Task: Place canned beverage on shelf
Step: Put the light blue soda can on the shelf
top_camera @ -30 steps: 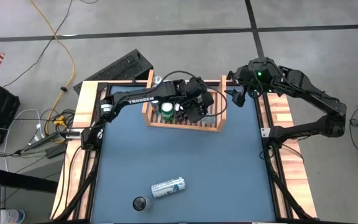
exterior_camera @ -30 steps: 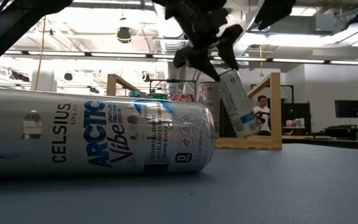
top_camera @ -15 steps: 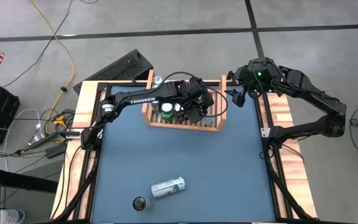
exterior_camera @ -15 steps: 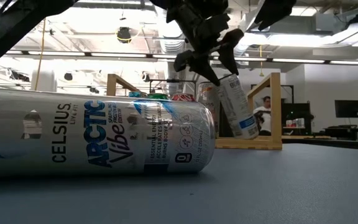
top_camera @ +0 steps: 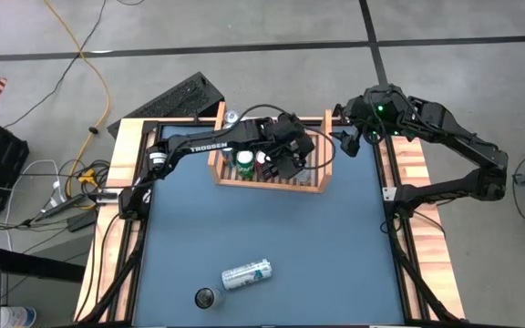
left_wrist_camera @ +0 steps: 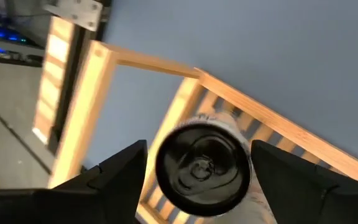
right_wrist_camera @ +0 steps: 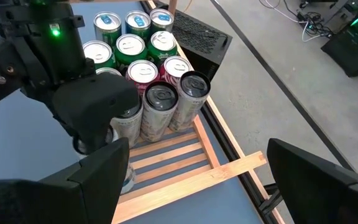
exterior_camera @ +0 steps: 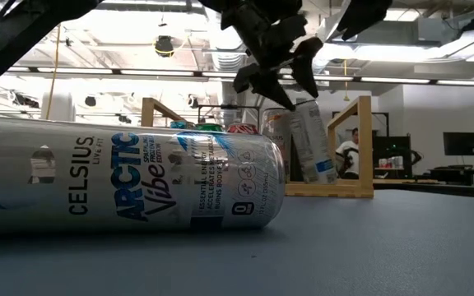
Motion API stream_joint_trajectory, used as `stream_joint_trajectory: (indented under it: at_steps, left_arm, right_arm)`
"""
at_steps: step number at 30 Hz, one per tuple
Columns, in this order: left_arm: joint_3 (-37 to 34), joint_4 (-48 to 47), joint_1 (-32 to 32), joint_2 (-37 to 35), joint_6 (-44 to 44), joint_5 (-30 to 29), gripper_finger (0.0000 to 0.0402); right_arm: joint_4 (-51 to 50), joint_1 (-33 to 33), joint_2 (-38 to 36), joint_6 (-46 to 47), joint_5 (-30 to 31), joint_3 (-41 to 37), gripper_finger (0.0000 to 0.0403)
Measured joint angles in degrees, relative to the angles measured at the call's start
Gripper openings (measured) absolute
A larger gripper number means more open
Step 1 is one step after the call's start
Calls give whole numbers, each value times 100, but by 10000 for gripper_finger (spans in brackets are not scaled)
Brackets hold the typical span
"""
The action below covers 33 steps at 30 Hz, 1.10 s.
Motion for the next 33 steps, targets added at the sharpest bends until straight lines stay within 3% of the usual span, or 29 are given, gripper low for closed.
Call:
stream_joint_trajectory:
  at_steps: [16,22,29,33]
  left_arm:
    - [4,197,-3,-13,-379,-42,279]
    - [2,206,-3,-158,-844,-428,279]
    - [-1,-417,-3,-734,-1598,-1268,279]
    - [-3,-942,20,-1293,-2238,-1576,279]
  right_arm:
    - [-325,-66,0,37,41,-4,368]
    - [-788,-279,226,23,1,-4,368]
    - [-685,-299,789,-904,-1077,-7,368]
    - [-393,-228,1166,-1605,-1248,-4,368]
